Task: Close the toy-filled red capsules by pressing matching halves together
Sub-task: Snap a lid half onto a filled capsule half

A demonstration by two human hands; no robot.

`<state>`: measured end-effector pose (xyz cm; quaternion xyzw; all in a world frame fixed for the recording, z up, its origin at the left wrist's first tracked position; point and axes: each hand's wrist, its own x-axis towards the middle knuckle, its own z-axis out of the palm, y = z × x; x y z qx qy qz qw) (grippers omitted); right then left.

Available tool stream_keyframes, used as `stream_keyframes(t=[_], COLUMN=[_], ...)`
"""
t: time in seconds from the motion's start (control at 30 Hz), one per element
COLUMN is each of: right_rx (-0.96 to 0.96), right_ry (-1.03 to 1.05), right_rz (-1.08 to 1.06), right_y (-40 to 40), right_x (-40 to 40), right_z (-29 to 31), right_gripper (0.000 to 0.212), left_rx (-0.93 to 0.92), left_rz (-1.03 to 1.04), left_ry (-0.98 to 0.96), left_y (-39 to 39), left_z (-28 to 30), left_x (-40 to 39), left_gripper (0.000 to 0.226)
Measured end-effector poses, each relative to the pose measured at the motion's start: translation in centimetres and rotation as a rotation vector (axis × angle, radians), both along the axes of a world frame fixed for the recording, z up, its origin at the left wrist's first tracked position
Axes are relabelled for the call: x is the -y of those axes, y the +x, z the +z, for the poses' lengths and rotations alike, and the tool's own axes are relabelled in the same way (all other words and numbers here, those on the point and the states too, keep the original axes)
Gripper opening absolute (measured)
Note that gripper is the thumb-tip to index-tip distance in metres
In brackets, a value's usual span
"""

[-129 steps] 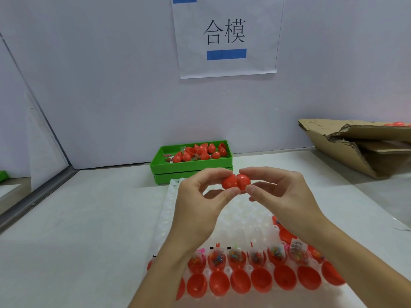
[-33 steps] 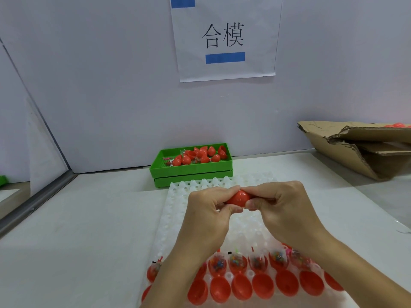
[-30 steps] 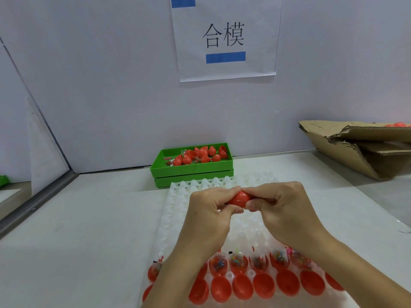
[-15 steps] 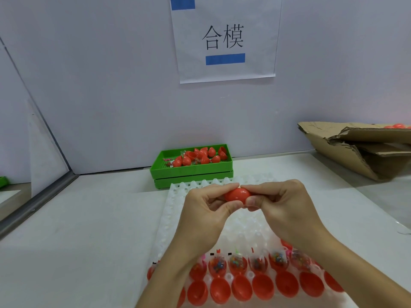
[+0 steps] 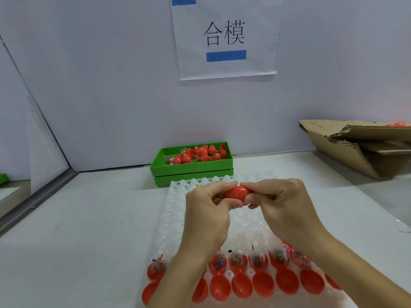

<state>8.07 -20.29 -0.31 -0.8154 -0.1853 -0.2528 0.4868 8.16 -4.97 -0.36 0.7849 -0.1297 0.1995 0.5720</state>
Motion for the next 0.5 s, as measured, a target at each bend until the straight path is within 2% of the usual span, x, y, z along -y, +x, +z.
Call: stream_keyframes(t=[0.5], right_rx=[-0.022], right_ry=[0.051], right_rz=[-0.017], right_y=[-0.10], right_x=[-0.30], right_z=[0.50], right_gripper=[0.033], left_rx=[-0.001], left_rz=[-0.077], left_ry=[-0.020], left_y=[-0.26], left_z=[0.50], left_x=[0.09], left_gripper=[0.045])
